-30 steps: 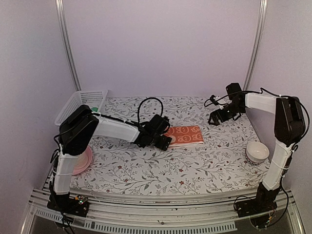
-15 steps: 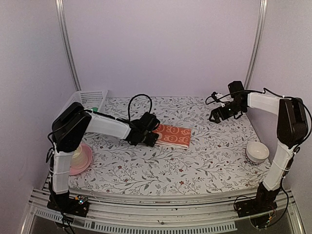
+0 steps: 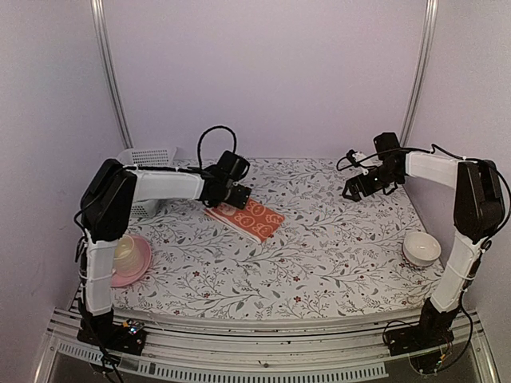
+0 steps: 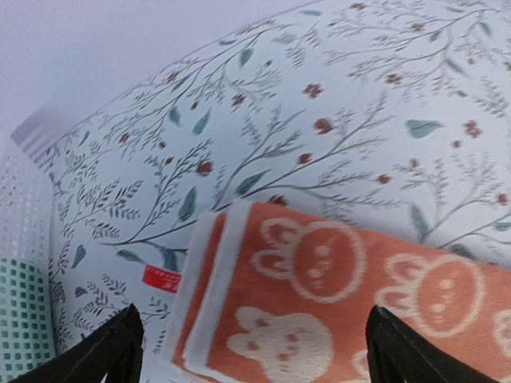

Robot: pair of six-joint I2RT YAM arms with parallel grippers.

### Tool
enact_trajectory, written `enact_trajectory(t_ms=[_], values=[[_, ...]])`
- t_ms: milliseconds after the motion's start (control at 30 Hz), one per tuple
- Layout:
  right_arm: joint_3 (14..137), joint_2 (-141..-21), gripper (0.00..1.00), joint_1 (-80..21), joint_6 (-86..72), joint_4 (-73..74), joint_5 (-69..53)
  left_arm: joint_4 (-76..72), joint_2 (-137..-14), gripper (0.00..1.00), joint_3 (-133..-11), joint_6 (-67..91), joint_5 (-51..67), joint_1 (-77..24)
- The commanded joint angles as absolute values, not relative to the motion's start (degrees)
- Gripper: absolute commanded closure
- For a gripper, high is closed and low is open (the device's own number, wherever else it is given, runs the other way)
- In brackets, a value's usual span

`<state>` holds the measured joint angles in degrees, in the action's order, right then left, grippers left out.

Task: Roll the towels
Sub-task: Rotate the towel at the center of the board.

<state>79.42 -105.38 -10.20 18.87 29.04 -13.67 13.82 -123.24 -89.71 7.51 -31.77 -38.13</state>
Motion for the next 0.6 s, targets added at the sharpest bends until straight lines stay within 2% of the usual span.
enact_trajectory(t_ms=[0, 300, 567], values=[[78.7, -103.9, 0.01, -10.4, 18.3, 27.8, -13.1, 14.5, -125.9, 0.03, -94.4, 7.0, -24.8, -44.5], [78.5, -103.1, 0.01, -10.3, 18.2, 27.8, -13.8, 18.5, -135.0, 0.03, -100.9, 6.9, -27.7, -49.2], [78.5, -103.3, 0.01, -10.3, 18.2, 27.7, -14.1, 18.9, -136.4, 0.03, -99.7, 5.9, -26.5, -50.5]])
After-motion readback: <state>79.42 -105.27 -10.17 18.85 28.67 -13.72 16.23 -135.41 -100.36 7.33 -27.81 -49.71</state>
